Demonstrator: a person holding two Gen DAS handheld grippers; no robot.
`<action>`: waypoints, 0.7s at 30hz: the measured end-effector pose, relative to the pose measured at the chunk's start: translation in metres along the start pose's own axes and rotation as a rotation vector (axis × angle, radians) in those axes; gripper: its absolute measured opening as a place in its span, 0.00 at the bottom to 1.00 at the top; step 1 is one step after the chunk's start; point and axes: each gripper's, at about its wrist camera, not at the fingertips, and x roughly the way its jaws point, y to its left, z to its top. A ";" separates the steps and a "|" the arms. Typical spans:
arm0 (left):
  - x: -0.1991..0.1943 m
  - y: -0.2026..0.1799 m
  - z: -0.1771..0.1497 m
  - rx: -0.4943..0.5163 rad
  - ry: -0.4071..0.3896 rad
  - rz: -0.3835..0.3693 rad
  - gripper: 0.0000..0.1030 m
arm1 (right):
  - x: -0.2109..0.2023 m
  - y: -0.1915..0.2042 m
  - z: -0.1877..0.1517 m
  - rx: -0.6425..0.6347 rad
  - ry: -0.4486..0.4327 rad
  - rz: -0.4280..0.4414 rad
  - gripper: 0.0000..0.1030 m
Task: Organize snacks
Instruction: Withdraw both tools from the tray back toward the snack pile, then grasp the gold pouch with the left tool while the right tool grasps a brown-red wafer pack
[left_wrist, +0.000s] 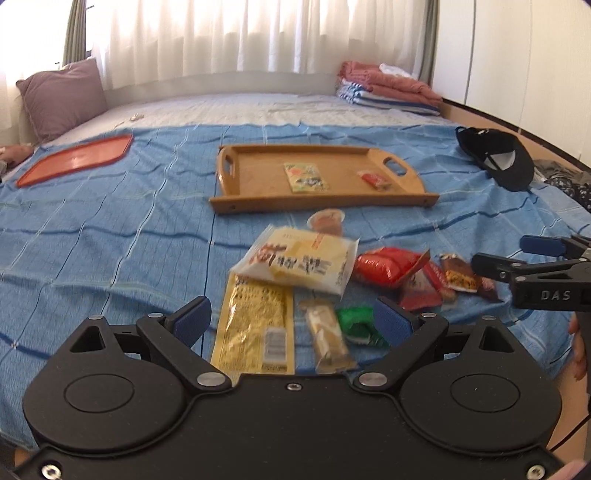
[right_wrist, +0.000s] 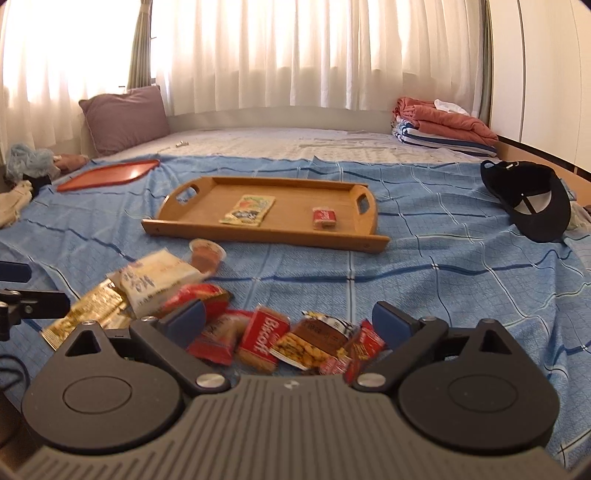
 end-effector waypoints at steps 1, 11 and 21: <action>0.003 0.001 -0.003 -0.001 0.005 0.007 0.91 | 0.000 -0.001 -0.002 0.000 0.007 -0.002 0.97; 0.034 0.008 -0.019 -0.005 0.075 0.058 0.88 | 0.006 -0.012 -0.023 -0.028 0.056 -0.092 0.86; 0.050 0.008 -0.019 0.014 0.074 0.081 0.72 | 0.023 -0.020 -0.027 0.075 0.079 -0.134 0.61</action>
